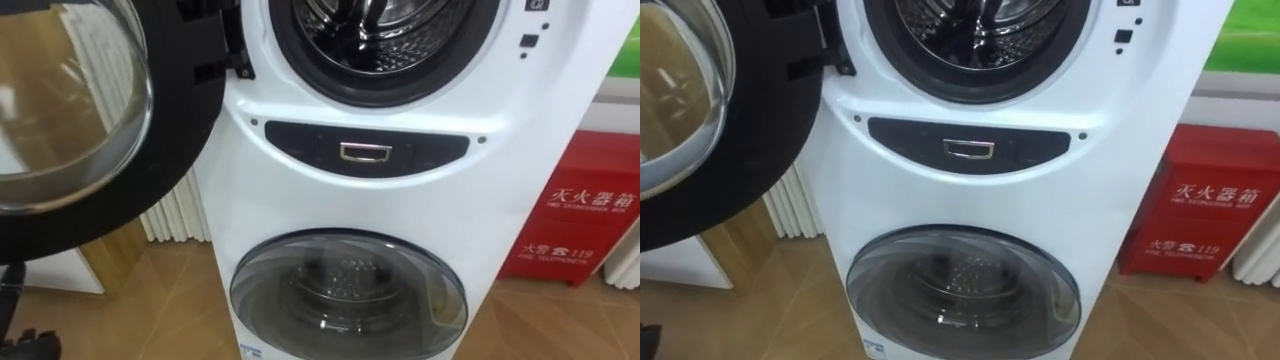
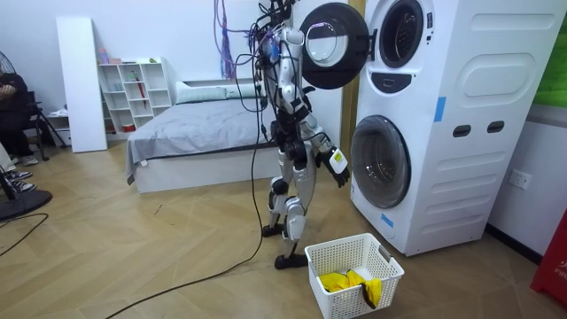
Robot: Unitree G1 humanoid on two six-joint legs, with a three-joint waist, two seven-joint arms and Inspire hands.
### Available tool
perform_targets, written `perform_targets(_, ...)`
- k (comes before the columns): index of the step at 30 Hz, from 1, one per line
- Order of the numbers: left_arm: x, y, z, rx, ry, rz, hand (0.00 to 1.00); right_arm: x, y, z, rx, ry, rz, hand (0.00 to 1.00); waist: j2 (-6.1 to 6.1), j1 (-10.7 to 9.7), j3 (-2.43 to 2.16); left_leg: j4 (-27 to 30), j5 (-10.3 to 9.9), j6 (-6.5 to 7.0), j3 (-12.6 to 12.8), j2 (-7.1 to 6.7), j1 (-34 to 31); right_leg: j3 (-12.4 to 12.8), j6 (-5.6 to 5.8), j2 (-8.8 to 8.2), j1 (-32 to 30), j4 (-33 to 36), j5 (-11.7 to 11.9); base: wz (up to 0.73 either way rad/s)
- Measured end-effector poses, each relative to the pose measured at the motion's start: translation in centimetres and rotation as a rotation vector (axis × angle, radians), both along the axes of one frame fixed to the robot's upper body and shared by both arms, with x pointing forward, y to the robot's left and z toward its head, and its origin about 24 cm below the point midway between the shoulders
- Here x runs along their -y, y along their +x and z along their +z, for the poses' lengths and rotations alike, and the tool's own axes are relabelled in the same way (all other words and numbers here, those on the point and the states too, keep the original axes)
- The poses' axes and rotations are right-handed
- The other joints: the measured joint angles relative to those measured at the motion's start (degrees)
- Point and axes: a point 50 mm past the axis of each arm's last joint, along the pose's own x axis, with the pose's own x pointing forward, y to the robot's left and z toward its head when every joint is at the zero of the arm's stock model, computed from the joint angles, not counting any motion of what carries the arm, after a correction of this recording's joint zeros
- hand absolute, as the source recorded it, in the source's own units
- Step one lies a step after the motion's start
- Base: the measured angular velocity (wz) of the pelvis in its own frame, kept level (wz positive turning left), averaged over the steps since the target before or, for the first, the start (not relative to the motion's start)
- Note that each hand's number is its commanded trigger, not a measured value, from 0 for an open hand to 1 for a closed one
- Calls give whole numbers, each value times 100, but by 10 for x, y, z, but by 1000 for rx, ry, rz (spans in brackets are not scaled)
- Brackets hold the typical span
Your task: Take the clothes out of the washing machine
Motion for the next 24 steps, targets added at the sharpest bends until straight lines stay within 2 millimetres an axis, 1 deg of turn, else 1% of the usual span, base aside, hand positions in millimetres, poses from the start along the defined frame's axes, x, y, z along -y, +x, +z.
perform_targets(2,0,-2,-3,-23,-12,9,0,2,-1,0,-4,-10,5,0,14,-4,-5,1,0,0,0,-15,15,3,4,-17,1,12,-32,0)
perform_targets(7,0,-4,-4,-58,-31,25,0,3,-2,1,-7,-23,21,0,-21,0,-5,1,0,0,13,-26,18,-1,8,-32,2,5,-39,0)
perform_targets(10,-1,-4,-3,-72,-24,37,0,2,-2,0,-3,-26,18,0,-36,-4,1,1,0,0,0,-34,12,-25,11,-43,10,-3,-41,2)
perform_targets(12,-2,-4,-1,-86,20,30,0,1,-2,0,-3,-24,16,0,-46,-10,6,1,0,0,-18,-42,23,-33,23,-45,50,-24,-49,9)
perform_targets(13,-3,-3,3,-92,57,24,0,0,-3,0,-5,-22,16,0,-39,-9,12,1,0,0,-26,-48,33,-35,27,-47,71,-38,-51,9)
perform_targets(16,-3,2,20,-86,170,3,0,0,-2,0,-6,-36,41,0,-58,-3,9,6,0,0,-89,-59,-2,-100,31,-61,71,-90,-54,10)
perform_targets(17,-3,2,22,-98,193,2,0,0,0,0,-5,-43,52,0,-61,-2,8,6,0,0,-103,-60,-10,-109,32,-62,66,-91,-54,8)
perform_targets(19,-3,3,28,-88,212,2,0,-1,-1,0,-8,-46,59,0,-80,-4,-3,9,0,0,-130,-60,-23,-124,32,-62,65,-96,-54,4)
perform_targets(24,3,8,38,-60,241,-23,0,-2,0,1,-5,-50,70,0,-111,21,-23,32,0,0,-113,-60,-117,-107,31,-59,-20,-89,-54,1)
